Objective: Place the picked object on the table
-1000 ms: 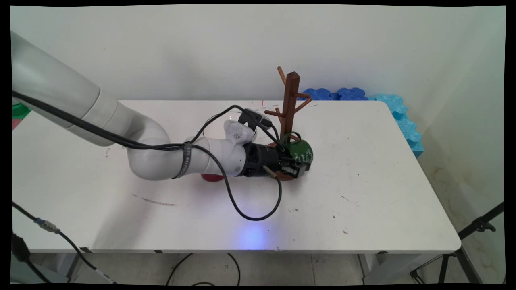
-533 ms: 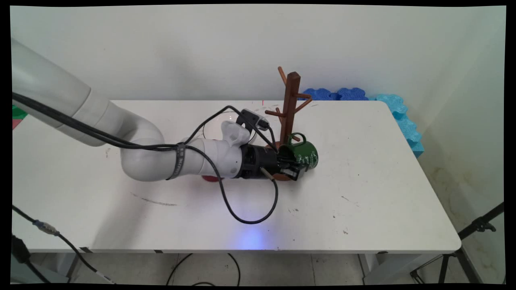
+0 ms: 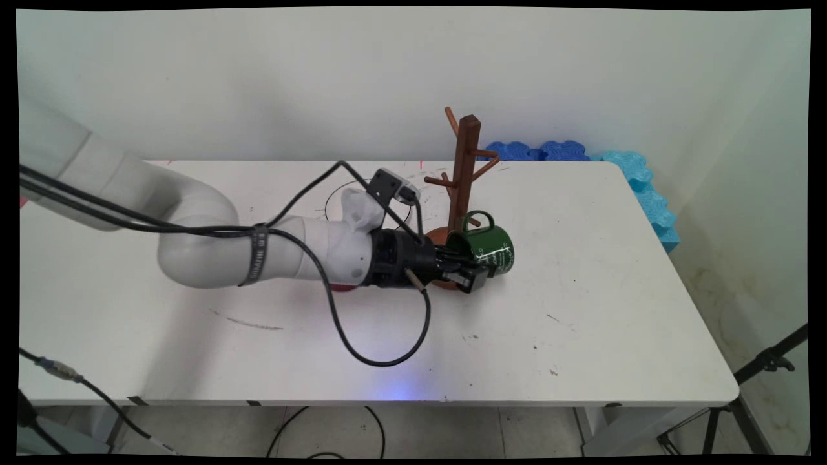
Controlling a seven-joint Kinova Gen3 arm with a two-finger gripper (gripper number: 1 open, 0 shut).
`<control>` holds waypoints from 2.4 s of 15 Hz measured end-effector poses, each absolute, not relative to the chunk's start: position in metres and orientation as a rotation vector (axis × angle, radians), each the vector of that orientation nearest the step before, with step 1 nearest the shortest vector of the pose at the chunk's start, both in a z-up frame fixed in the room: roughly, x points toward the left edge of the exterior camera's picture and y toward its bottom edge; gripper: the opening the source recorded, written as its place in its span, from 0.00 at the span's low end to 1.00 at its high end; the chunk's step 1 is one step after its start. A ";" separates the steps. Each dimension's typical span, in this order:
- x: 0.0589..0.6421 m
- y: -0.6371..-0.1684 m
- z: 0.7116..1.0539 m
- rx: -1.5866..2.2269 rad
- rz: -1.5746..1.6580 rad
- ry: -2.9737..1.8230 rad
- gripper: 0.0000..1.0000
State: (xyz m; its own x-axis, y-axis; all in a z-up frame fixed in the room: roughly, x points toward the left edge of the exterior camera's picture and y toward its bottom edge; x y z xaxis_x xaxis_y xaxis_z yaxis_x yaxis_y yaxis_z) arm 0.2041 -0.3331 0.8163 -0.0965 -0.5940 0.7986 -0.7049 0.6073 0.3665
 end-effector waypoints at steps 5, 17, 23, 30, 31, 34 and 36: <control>0.214 -0.317 0.834 1.020 0.093 -1.783 0.00; 0.268 -0.294 0.891 0.957 0.047 -1.852 0.00; 0.289 -0.284 0.915 0.837 0.037 -2.029 0.00; 0.315 -0.284 0.951 0.717 0.076 -2.313 0.00; 0.321 -0.286 0.954 0.729 0.086 -2.361 0.00; 0.330 -0.291 0.959 0.750 0.100 -2.470 0.00; 0.330 -0.297 0.960 0.755 0.095 -2.538 0.00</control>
State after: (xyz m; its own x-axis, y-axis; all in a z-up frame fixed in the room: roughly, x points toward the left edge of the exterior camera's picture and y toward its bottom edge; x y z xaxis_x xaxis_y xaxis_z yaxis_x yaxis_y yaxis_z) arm 0.3296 -0.2965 0.9603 -0.7290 -0.4964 0.4714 -0.5301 0.8450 0.0701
